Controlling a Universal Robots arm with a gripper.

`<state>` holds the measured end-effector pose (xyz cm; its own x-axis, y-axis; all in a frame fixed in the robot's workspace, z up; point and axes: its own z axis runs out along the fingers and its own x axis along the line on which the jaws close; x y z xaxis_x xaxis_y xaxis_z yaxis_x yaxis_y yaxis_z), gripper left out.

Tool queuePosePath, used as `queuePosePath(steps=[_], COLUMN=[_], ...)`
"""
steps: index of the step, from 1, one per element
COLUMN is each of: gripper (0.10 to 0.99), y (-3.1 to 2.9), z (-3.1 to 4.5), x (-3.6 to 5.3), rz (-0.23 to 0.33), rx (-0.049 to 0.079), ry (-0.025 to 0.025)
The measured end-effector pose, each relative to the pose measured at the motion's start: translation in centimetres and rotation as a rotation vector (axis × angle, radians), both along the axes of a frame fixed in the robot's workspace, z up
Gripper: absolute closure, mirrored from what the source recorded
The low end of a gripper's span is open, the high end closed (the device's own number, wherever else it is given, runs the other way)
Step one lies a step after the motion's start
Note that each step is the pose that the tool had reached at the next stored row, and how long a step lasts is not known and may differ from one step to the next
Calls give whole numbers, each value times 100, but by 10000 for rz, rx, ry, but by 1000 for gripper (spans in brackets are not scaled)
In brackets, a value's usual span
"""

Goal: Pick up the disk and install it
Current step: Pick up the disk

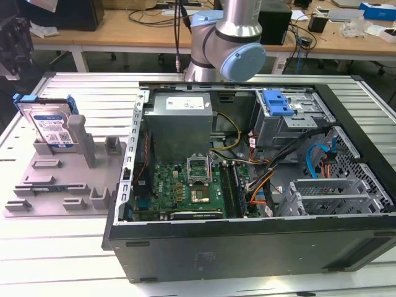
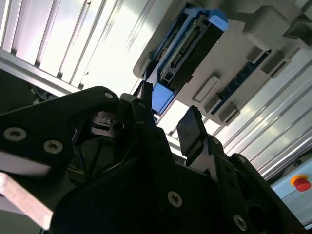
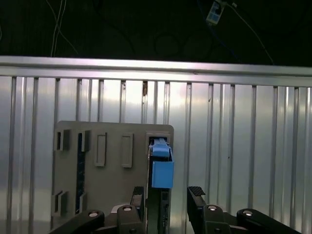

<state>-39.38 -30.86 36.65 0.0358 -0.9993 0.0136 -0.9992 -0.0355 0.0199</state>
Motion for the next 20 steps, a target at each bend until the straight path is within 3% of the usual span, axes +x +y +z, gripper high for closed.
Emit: queuePosePath(steps=[20], gripper=[604], y=[-8], z=[-133], x=[-41], rz=[-139], rx=[0], ry=[-1])
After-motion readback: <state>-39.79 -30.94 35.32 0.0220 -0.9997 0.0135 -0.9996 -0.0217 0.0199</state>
